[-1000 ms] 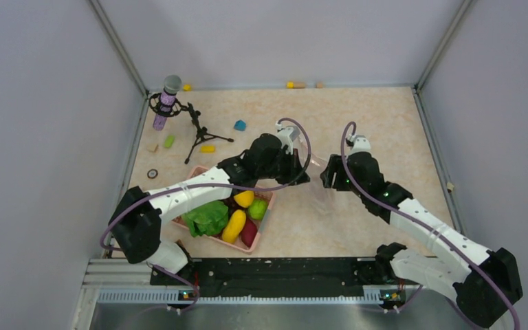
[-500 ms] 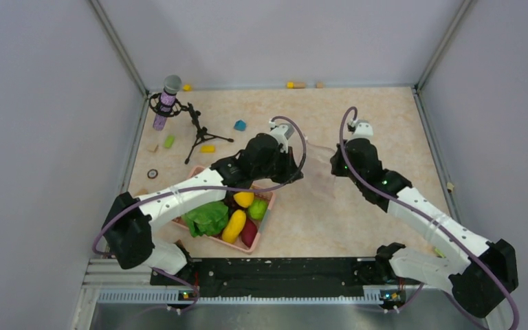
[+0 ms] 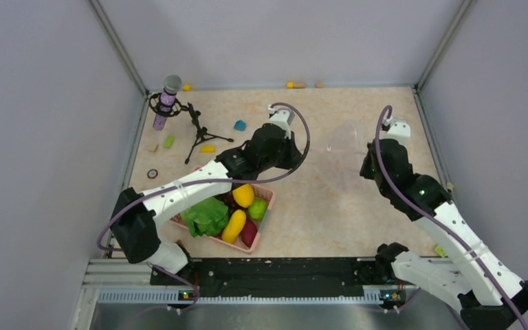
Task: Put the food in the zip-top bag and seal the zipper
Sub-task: Open the zipper of the food storage bag at the center of the board, then pick up the fake fruit from the bin.
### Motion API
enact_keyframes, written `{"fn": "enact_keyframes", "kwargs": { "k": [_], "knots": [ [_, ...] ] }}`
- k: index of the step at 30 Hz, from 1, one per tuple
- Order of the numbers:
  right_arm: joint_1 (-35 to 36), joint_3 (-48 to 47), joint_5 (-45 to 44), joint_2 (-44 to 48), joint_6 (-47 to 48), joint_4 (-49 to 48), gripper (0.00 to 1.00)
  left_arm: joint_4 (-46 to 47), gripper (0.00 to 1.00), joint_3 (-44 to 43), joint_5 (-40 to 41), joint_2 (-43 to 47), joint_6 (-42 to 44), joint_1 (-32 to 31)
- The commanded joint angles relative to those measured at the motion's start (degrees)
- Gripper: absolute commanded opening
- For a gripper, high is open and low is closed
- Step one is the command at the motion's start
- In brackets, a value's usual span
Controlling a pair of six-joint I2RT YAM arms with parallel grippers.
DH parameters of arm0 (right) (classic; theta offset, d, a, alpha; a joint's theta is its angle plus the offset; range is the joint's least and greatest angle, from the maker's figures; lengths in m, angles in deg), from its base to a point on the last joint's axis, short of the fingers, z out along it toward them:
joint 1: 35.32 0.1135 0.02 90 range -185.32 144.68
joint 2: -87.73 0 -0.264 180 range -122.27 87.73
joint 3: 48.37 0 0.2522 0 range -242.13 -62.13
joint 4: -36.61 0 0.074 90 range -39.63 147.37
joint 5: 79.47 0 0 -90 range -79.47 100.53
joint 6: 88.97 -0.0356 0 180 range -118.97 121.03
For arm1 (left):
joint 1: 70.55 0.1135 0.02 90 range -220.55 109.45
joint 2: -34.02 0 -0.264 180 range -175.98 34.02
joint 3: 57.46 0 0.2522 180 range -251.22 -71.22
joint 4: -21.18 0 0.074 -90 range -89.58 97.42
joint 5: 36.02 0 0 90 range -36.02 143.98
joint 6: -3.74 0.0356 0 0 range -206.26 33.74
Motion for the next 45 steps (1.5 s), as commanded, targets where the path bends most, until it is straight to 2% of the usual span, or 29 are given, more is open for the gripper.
{"fn": "enact_keyframes", "kwargs": {
  "k": [1,3,5,8,12,16,19,22,25,31,33,36,38,45],
  "knots": [
    [-2.19,-0.59,-1.47,2.03,6.41,4.88,0.00,-5.75,0.00,-1.71,4.77,-4.39,2.40,3.02],
    [-2.26,1.01,1.69,2.09,6.28,2.77,0.00,-4.90,0.00,-2.35,1.26,-5.62,3.04,3.04],
    [-2.26,3.03,8.47,2.87,6.71,-0.98,0.00,-3.09,0.02,-2.57,-4.42,-6.62,4.39,3.04],
    [-2.26,3.73,17.41,4.37,8.15,-4.38,0.00,-1.21,0.16,-2.84,-14.42,-6.98,5.46,3.04],
    [-2.21,4.47,19.75,5.45,7.02,-5.40,0.00,0.48,0.40,-1.73,-23.07,-6.06,7.14,2.94],
    [-2.35,5.42,22.48,3.64,6.42,-5.04,0.00,5.24,0.68,2.41,-31.20,-2.86,7.77,2.80],
    [-2.62,5.17,23.81,1.90,6.46,-4.10,0.00,7.29,0.80,5.18,-34.34,0.80,8.78,2.77],
    [-3.41,5.35,23.98,1.23,6.41,-3.30,0.00,7.37,0.85,7.84,-34.65,5.03,9.96,2.71],
    [-4.30,5.71,24.08,1.19,6.39,-3.19,0.00,6.46,0.87,10.62,-32.29,9.56,10.66,2.78],
    [-5.15,5.91,25.40,0.38,6.33,-3.16,0.00,0.24,0.88,14.18,-18.61,17.21,9.81,2.77],
    [-5.24,5.99,26.07,0.14,6.52,-3.18,0.00,-0.97,0.88,15.75,-10.81,18.98,7.81,2.77],
    [-5.25,6.17,26.46,0.09,6.80,-3.21,0.00,-3.98,0.98,17.31,6.44,19.56,2.86,2.95],
    [-5.25,6.33,26.53,0.05,6.73,-3.24,0.00,-8.62,0.98,16.85,14.21,18.17,-1.64,4.10],
    [-5.25,6.51,27.54,-0.41,6.79,-3.24,0.00,-14.74,0.97,16.07,16.11,13.51,-6.89,7.08]
  ]
}}
